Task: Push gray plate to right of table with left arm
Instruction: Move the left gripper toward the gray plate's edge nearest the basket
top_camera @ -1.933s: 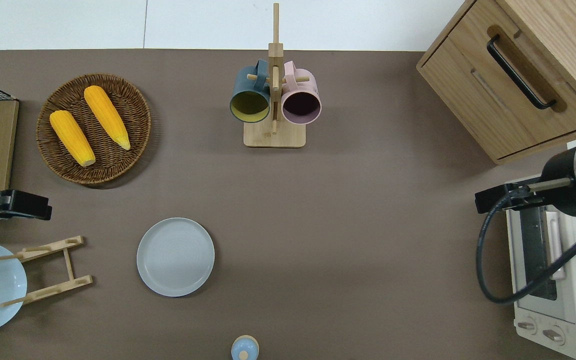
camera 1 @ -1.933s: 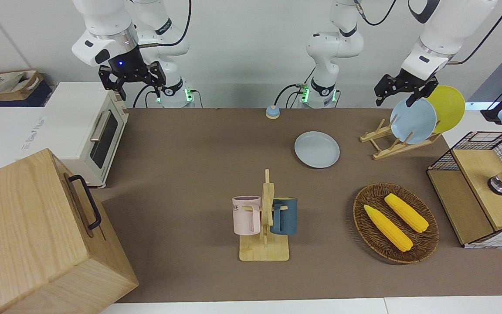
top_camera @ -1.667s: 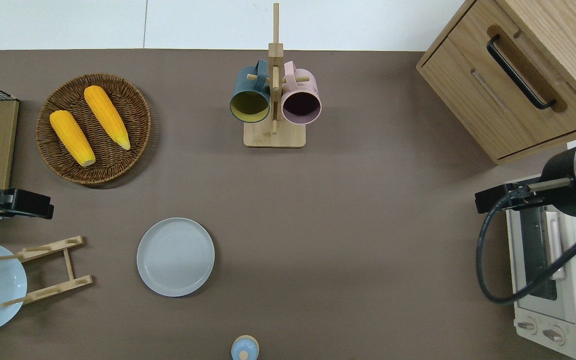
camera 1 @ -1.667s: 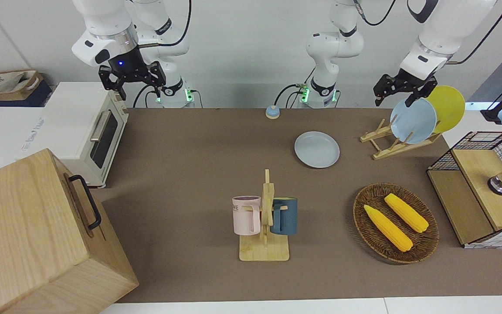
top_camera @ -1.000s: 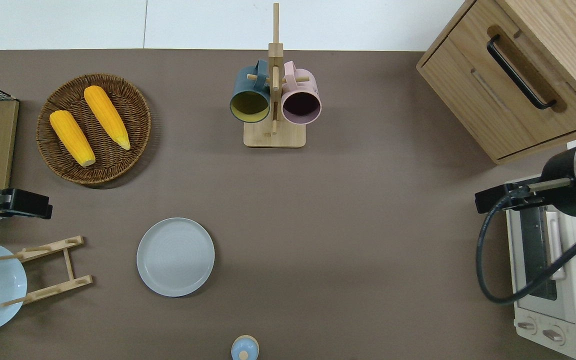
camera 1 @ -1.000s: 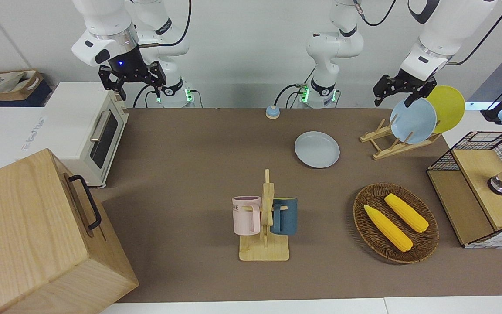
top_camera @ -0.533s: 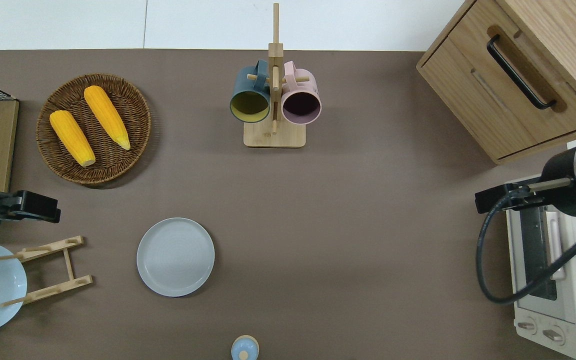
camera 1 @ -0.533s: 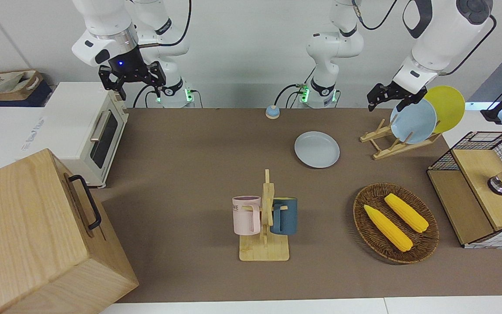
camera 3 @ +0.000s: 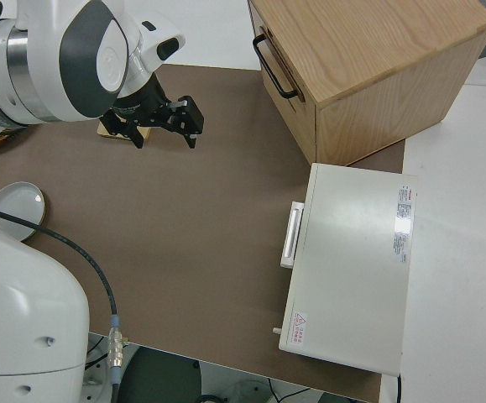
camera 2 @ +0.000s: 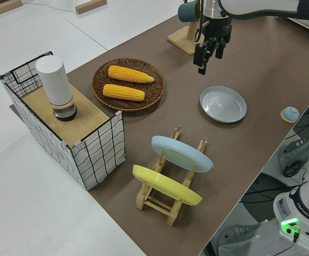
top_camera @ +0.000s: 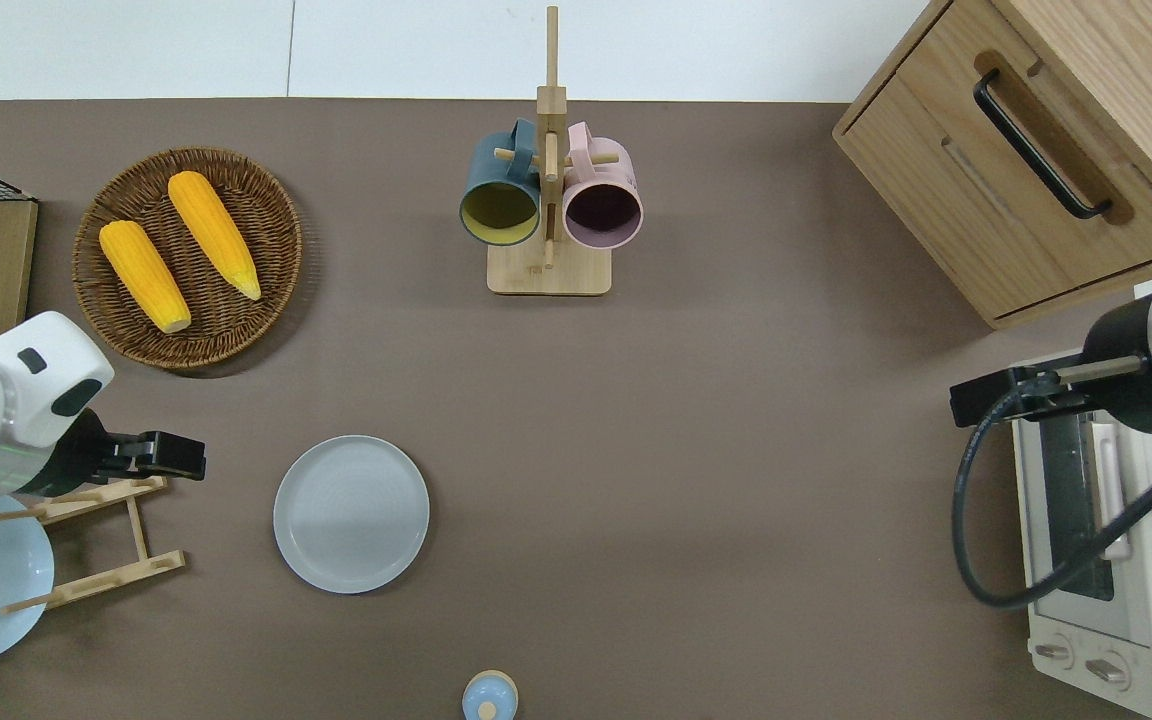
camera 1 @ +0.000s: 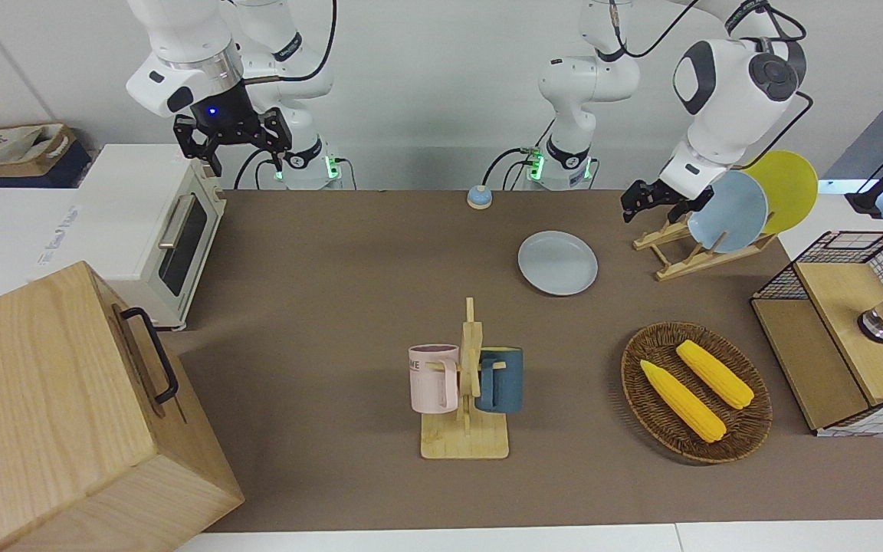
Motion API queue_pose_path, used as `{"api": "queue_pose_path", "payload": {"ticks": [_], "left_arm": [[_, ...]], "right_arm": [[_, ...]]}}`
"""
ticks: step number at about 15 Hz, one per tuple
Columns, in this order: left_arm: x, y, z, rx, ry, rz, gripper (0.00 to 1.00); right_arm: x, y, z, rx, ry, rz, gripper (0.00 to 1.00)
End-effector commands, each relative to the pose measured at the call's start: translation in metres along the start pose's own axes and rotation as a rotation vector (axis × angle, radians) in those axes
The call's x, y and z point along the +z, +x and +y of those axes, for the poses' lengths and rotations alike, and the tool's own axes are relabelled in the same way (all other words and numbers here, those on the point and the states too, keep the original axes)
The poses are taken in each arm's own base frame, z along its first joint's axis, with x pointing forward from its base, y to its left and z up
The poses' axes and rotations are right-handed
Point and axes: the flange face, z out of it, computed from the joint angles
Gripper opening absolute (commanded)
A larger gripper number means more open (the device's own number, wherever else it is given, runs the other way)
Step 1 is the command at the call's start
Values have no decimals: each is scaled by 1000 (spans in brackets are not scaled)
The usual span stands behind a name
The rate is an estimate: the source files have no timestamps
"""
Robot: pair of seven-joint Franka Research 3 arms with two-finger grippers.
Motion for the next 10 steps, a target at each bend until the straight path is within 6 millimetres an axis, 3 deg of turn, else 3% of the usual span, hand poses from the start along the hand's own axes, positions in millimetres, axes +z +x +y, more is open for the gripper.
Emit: {"api": "queue_pose_path", "payload": {"ticks": [1,10], "left_arm": [[60,-25,2,-13,-8,46,989],[163,-51,11,-3,-2,78,989]], "right_arm": [[-3,-4,3,3,8,-5,983],[-3,-4,3,3,8,-5,983]]}}
